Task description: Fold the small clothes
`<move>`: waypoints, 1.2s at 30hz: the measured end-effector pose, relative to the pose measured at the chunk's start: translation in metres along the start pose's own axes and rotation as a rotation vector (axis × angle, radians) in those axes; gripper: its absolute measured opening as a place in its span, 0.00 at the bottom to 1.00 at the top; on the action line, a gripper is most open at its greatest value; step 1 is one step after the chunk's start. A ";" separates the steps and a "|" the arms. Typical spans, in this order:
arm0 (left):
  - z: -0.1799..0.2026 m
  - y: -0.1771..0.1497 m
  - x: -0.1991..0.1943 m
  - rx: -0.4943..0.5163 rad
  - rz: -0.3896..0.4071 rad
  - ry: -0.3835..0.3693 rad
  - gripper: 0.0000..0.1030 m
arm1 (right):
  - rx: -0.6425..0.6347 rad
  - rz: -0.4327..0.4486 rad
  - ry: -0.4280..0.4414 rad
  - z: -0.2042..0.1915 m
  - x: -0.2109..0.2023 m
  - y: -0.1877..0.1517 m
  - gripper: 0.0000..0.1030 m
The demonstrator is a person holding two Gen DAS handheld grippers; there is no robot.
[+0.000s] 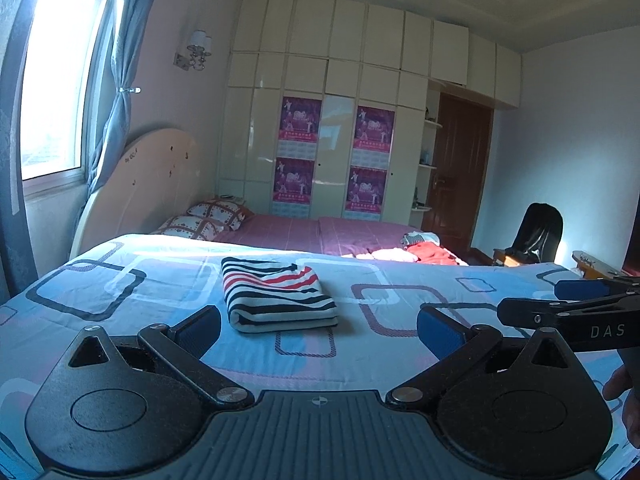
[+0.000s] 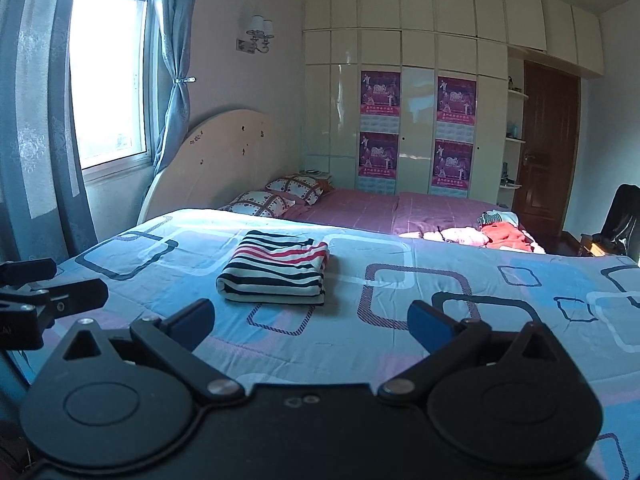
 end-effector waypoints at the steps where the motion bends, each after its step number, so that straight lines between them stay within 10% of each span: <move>1: 0.000 -0.001 0.000 0.000 -0.001 0.001 1.00 | 0.000 -0.001 -0.002 0.000 0.000 0.000 0.99; 36: -0.002 0.001 0.009 0.015 -0.005 -0.013 1.00 | 0.001 0.006 -0.021 0.000 0.003 -0.002 0.99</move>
Point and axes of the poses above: each gripper's, at about its wrist camera, not at the fingertips, and x roughly the way its jaws point, z to its right, y to its top, the point moved 3 cm from there along x, roughly the way its jaws point, and after that the axes turned 4 degrees about z, right-handed, at the moved point
